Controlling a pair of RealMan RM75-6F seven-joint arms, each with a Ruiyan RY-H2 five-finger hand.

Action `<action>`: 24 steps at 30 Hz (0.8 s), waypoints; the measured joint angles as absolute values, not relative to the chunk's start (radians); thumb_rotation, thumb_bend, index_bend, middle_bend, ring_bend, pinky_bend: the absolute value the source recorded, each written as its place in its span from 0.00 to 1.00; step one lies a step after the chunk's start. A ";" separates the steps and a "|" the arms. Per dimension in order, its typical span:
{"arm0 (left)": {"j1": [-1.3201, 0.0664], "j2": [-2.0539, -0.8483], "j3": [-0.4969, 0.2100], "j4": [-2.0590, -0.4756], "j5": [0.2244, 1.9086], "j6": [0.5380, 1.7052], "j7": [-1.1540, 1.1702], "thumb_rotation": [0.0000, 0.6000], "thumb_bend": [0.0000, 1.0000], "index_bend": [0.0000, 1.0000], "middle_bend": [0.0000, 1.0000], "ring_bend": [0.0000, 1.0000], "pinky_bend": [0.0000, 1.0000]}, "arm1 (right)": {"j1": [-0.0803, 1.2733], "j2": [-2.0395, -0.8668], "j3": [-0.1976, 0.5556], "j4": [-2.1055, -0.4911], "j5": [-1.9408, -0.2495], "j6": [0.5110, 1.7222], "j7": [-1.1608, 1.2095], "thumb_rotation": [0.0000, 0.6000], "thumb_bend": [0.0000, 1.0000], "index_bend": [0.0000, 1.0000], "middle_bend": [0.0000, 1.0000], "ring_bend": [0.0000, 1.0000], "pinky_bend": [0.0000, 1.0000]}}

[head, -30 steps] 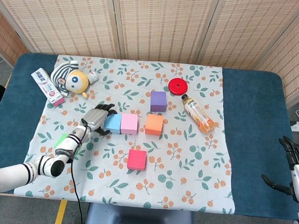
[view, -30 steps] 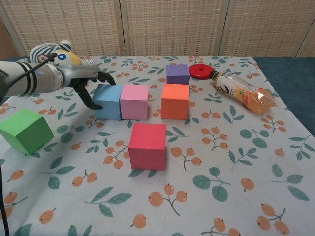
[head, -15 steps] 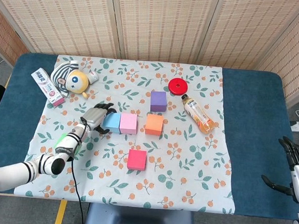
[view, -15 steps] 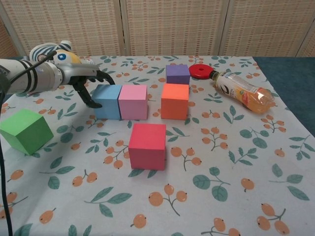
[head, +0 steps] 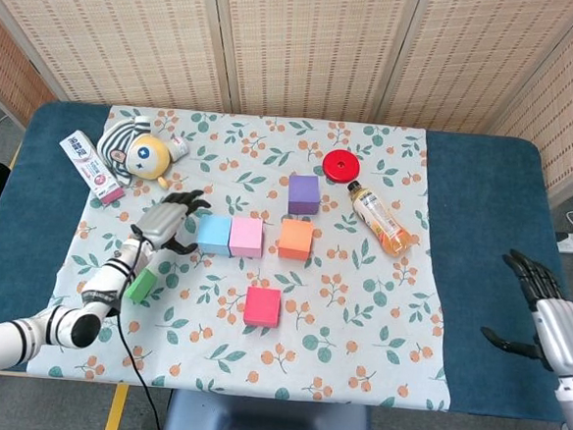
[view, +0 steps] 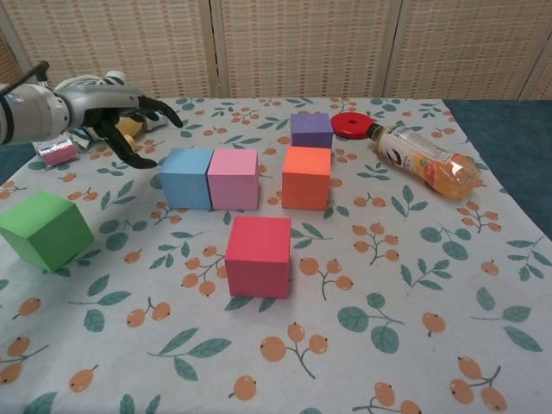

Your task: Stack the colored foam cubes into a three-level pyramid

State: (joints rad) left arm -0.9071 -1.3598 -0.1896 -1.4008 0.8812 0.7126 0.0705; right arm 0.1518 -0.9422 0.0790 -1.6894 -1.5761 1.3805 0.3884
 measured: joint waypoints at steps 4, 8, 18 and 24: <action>-0.840 -1.299 -0.182 -1.463 0.925 0.818 0.060 1.00 0.32 0.23 0.02 0.00 0.04 | 0.247 -0.946 0.097 -1.678 -1.596 1.275 0.455 1.00 0.00 0.00 0.05 0.00 0.05; -0.760 -1.243 -0.167 -1.516 0.983 0.941 0.058 1.00 0.32 0.28 0.06 0.00 0.04 | 0.360 -0.964 0.116 -1.659 -1.600 1.133 0.545 1.00 0.00 0.00 0.12 0.00 0.15; -0.650 -1.151 -0.129 -1.609 1.121 1.045 -0.007 1.00 0.32 0.31 0.08 0.00 0.05 | 0.614 -1.103 0.178 -1.554 -1.532 0.833 0.593 1.00 0.00 0.03 0.12 0.00 0.16; -0.597 -1.106 -0.109 -1.646 1.249 1.088 -0.097 1.00 0.32 0.32 0.08 0.00 0.05 | 0.782 -1.274 0.214 -1.388 -1.397 0.626 0.488 1.00 0.00 0.09 0.12 0.00 0.17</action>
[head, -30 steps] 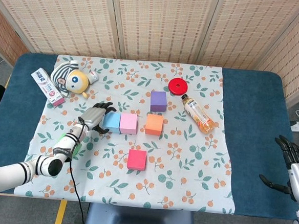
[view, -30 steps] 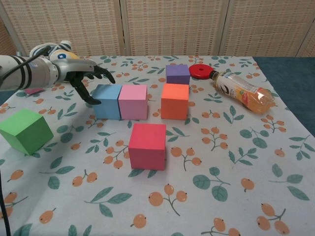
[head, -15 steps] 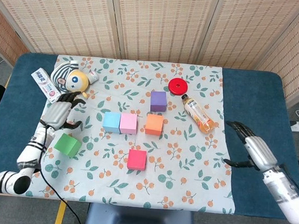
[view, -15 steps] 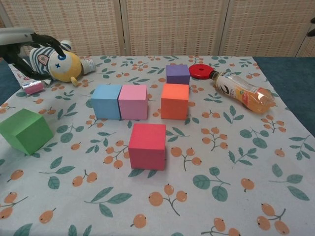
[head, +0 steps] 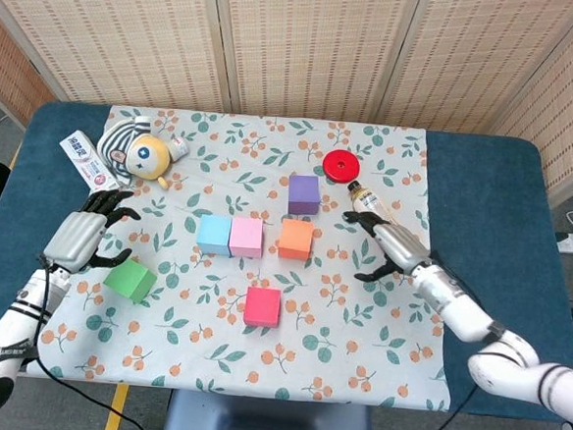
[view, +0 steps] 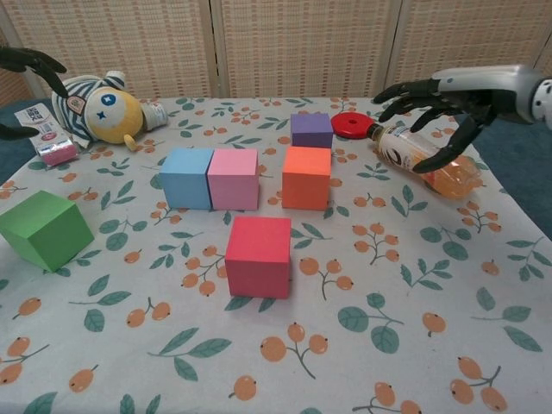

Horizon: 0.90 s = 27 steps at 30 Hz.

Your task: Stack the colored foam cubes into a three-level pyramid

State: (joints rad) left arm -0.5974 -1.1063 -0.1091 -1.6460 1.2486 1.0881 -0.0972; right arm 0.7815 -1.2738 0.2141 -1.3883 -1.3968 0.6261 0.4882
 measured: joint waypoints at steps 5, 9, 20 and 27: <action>-0.569 -1.086 -0.095 -1.662 1.312 1.102 -0.160 1.00 0.32 0.32 0.08 0.00 0.05 | 0.884 -1.395 0.236 -1.268 -1.294 0.527 0.409 1.00 0.00 0.11 0.12 0.00 0.17; -0.551 -1.077 -0.084 -1.666 1.357 1.112 -0.192 1.00 0.32 0.32 0.08 0.00 0.05 | 0.936 -1.465 0.251 -1.198 -1.246 0.493 0.371 1.00 0.00 0.12 0.12 0.00 0.17; -0.527 -1.076 -0.074 -1.649 1.402 1.110 -0.252 1.00 0.32 0.31 0.06 0.00 0.05 | 0.999 -1.587 0.265 -1.066 -1.178 0.450 0.336 1.00 0.00 0.17 0.13 0.02 0.18; -0.519 -1.085 -0.073 -1.627 1.420 1.111 -0.280 1.00 0.32 0.31 0.06 0.00 0.05 | 1.010 -1.645 0.263 -1.012 -1.165 0.465 0.315 1.00 0.00 0.20 0.18 0.06 0.21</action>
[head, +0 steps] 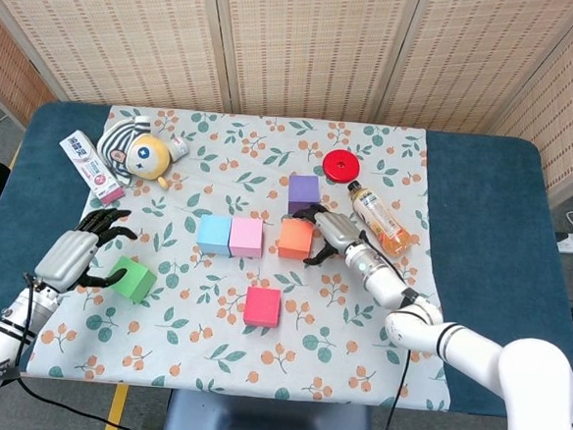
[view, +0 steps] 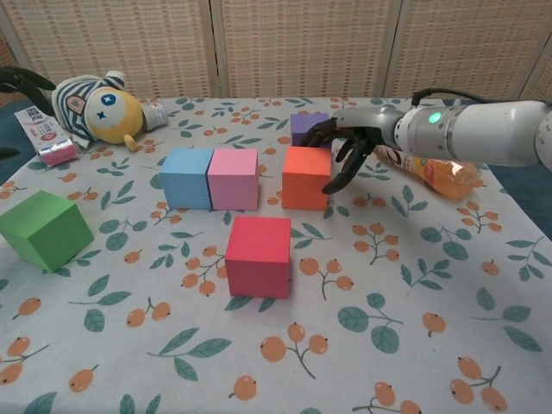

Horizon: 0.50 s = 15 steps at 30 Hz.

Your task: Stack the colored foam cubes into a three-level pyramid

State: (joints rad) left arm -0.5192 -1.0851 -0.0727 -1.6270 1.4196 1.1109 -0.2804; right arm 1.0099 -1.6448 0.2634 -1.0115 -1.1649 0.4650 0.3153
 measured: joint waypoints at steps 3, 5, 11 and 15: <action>-0.517 -1.089 -0.073 -1.620 1.430 1.113 -0.299 1.00 0.32 0.31 0.06 0.00 0.05 | 1.017 -1.673 0.267 -0.985 -1.158 0.472 0.308 1.00 0.00 0.24 0.20 0.09 0.22; -0.515 -1.091 -0.073 -1.612 1.438 1.114 -0.312 1.00 0.32 0.31 0.06 0.00 0.05 | 1.021 -1.688 0.270 -0.968 -1.153 0.477 0.303 1.00 0.00 0.28 0.23 0.11 0.24; -0.509 -1.095 -0.071 -1.593 1.456 1.118 -0.348 1.00 0.32 0.31 0.06 0.00 0.05 | 1.032 -1.735 0.282 -0.905 -1.125 0.494 0.274 1.00 0.00 0.33 0.26 0.16 0.27; -0.502 -1.093 -0.069 -1.586 1.470 1.127 -0.367 1.00 0.32 0.31 0.06 0.00 0.05 | 1.034 -1.739 0.295 -0.909 -1.110 0.498 0.268 1.00 0.02 0.37 0.30 0.18 0.28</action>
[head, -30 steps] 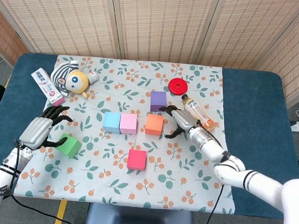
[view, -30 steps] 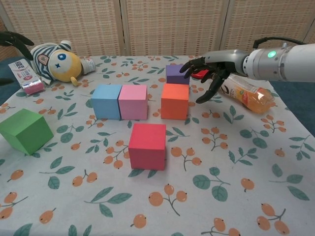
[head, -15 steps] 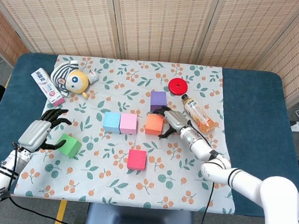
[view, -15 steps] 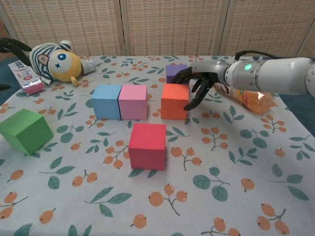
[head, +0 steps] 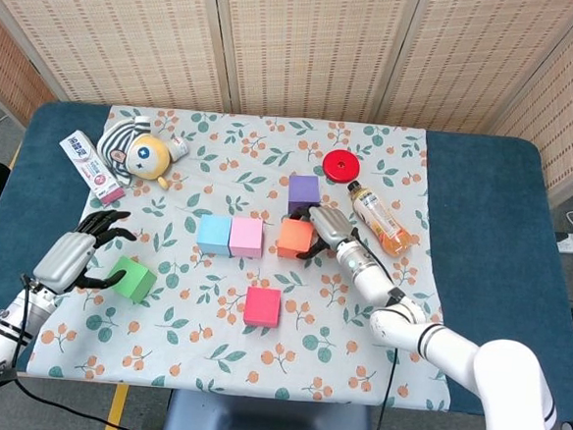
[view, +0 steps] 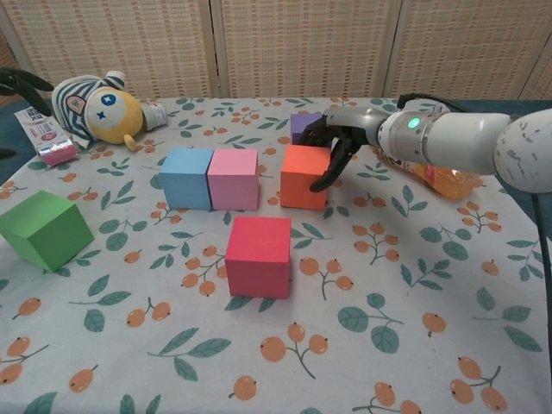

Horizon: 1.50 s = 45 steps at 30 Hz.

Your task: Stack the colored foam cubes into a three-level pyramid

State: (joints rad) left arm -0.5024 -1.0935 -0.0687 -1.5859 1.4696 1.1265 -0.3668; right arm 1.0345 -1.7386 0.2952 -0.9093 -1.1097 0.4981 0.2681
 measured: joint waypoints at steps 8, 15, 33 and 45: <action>-0.493 -1.096 -0.065 -1.581 1.491 1.141 -0.384 1.00 0.32 0.31 0.06 0.00 0.05 | 1.033 -1.711 0.304 -0.972 -1.114 0.509 0.258 1.00 0.04 0.39 0.32 0.20 0.29; -0.488 -1.092 -0.060 -1.582 1.499 1.143 -0.390 1.00 0.32 0.31 0.06 0.00 0.05 | 1.057 -1.722 0.307 -0.951 -1.103 0.484 0.236 1.00 0.04 0.37 0.32 0.20 0.29; -0.496 -1.102 -0.065 -1.577 1.499 1.126 -0.389 1.00 0.32 0.30 0.06 0.00 0.05 | 1.112 -1.773 0.318 -0.863 -1.098 0.421 0.243 1.00 0.04 0.34 0.32 0.19 0.27; -0.498 -1.107 -0.065 -1.569 1.499 1.120 -0.397 1.00 0.32 0.30 0.06 0.00 0.05 | 1.126 -1.799 0.322 -0.822 -1.122 0.406 0.273 1.00 0.04 0.33 0.32 0.19 0.26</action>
State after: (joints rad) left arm -0.4979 -1.1075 -0.0652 -1.5695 1.4985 1.1203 -0.3966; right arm 1.1260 -1.7993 0.3215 -0.8223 -1.1219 0.4058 0.2733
